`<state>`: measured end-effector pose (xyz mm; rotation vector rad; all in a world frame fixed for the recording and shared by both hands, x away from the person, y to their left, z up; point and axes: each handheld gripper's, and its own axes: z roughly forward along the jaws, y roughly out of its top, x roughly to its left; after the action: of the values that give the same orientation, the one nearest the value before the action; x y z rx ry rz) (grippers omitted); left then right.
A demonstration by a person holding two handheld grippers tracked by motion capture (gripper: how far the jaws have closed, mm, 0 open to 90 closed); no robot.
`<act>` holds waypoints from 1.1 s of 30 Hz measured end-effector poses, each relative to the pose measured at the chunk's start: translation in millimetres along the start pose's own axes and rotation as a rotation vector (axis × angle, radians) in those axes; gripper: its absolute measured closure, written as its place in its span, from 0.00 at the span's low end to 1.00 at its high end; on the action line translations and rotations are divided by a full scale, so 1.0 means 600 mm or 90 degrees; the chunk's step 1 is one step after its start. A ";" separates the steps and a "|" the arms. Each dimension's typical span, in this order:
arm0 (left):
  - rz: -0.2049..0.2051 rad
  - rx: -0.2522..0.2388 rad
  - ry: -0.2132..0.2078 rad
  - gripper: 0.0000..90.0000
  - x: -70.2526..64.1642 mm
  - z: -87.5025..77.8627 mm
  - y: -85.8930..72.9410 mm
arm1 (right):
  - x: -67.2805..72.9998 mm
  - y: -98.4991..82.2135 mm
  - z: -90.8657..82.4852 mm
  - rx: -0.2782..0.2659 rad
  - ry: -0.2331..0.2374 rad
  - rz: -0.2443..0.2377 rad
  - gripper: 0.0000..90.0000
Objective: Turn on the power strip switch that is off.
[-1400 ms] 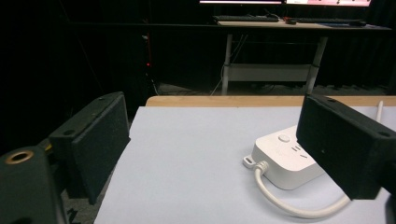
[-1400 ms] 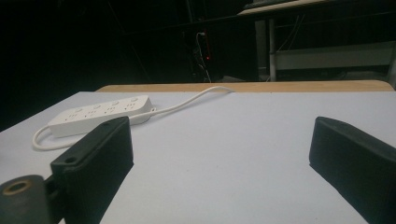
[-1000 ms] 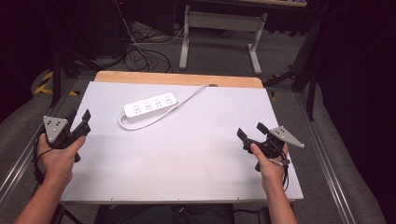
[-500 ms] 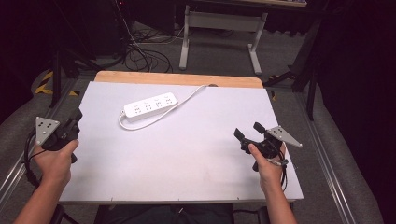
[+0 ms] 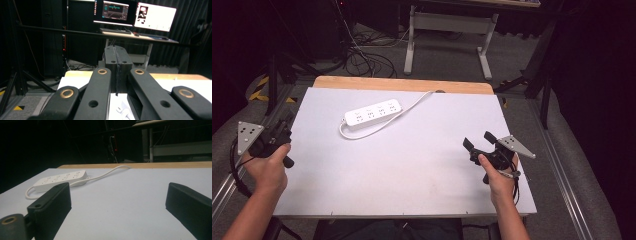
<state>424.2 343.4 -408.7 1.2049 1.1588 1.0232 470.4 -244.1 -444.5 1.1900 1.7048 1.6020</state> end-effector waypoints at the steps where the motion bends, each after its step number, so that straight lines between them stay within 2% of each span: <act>1: 0.012 0.007 -0.004 1.00 -0.003 0.003 0.002 | -0.001 0.001 0.000 -0.002 0.002 0.004 0.08; 6: 0.057 0.038 -0.030 1.00 -0.022 0.016 0.001 | -0.012 0.007 0.002 -0.010 -0.004 0.013 0.08; 11: 0.090 0.068 -0.047 1.00 -0.032 0.032 0.001 | -0.008 0.006 0.009 0.002 0.000 -0.013 0.08; 13: 0.088 0.083 -0.044 1.00 -0.028 0.038 0.003 | -0.004 0.006 0.014 0.005 0.008 -0.021 0.08; 14: 0.074 0.092 -0.045 1.00 -0.024 0.042 0.003 | -0.004 0.006 0.014 0.005 0.008 -0.021 0.08; 16: 0.060 0.111 -0.044 1.00 -0.016 0.047 0.003 | -0.002 0.004 0.018 0.007 0.026 0.006 0.08; 23: 0.045 0.144 -0.064 0.99 -0.003 0.065 0.005 | -0.001 0.003 0.021 0.012 0.023 0.003 0.09; 29: 0.054 0.156 -0.087 0.97 -0.015 0.083 0.000 | -0.002 0.000 0.022 0.019 0.014 0.004 0.09; 33: 0.076 0.165 -0.091 1.00 -0.028 0.101 0.001 | -0.002 0.000 0.020 0.021 0.014 0.004 0.09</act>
<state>481.6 318.2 -406.5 1.5426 1.1425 0.8771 481.1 -238.7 -447.1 1.1988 1.7497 1.6020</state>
